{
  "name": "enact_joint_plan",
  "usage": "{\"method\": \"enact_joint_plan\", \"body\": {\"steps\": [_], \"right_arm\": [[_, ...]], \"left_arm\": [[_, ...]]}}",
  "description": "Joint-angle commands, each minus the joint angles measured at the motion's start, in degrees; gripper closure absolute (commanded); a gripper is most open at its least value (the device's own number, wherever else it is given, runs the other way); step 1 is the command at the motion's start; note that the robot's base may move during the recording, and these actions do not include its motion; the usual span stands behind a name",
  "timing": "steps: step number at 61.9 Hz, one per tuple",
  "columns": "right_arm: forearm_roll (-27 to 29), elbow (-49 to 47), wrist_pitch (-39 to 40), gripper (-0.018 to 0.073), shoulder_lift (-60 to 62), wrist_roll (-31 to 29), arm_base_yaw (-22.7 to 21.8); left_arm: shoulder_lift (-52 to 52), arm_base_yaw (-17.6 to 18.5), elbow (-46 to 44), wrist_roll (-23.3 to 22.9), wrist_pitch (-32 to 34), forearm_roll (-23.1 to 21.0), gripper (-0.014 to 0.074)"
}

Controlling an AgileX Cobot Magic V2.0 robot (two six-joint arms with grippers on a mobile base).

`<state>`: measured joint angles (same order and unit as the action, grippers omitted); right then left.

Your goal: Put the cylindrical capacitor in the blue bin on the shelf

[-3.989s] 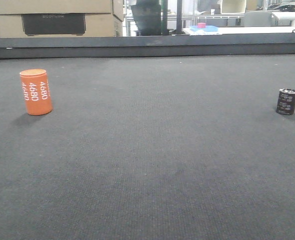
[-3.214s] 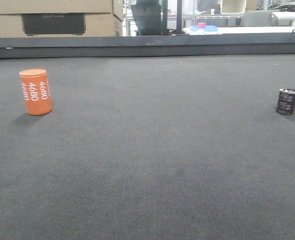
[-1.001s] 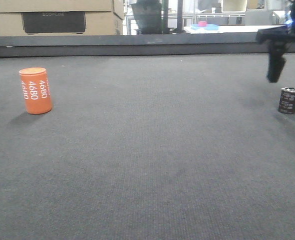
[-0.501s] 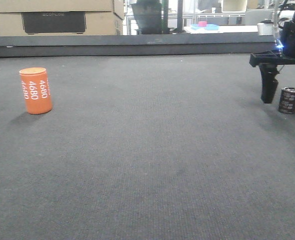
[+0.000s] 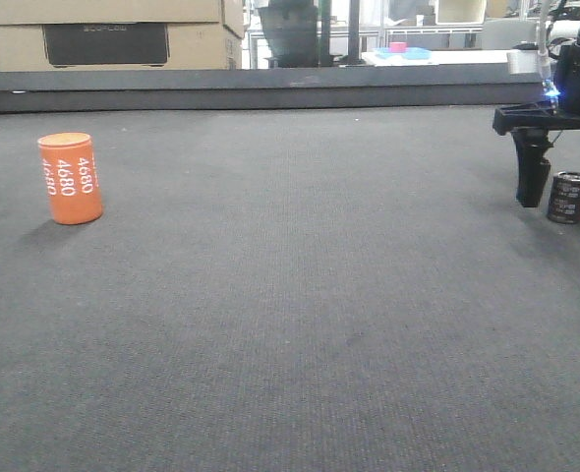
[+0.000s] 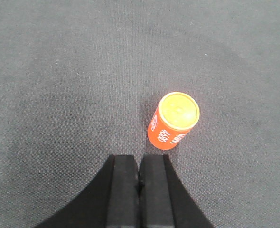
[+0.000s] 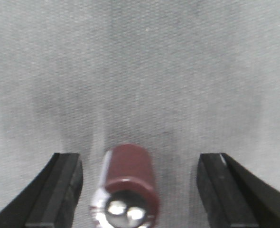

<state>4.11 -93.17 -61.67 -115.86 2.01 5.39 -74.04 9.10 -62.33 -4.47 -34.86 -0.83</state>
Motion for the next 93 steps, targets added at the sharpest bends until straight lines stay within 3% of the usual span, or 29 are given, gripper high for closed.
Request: {"method": "enact_joint_plan", "body": {"steps": [1,47,55,66,78,85,93], "right_arm": [[1.2,-0.5,0.5,0.0169,0.2,-0.1,-0.1],[-0.7,-0.5,-0.1,0.0176,0.1,-0.1,-0.1],[-0.7,-0.5,-0.5,0.033,0.0,-0.1,-0.1],[-0.7,-0.5,-1.1,0.0729,-1.1,-0.1,-0.1],[-0.7,-0.5,-1.2,0.0721,-1.8,-0.1,-0.1],[-0.7,-0.5,-1.2,0.0721,-1.8,-0.1,-0.1],[-0.7,-0.5,-1.9,0.0721,-1.8,-0.1,-0.1]], "left_arm": [[0.1,-0.1,-0.5,-0.3,0.2,-0.6,0.0707],[0.1,-0.1,-0.5,-0.3,-0.5,-0.7,0.0707],[0.1,-0.1,-0.5,-0.3,-0.5,-0.7,0.0707],[0.1,2.5,-1.7,2.9,0.5,-0.6,0.0707],[-3.4,6.5,-7.9,3.0,-0.5,0.1,0.0692],[-8.1,6.7,-13.3,3.0,-2.4,0.1,0.0588],[-14.2,6.7,-19.9,3.0,-5.8,0.1,0.0385]]}}
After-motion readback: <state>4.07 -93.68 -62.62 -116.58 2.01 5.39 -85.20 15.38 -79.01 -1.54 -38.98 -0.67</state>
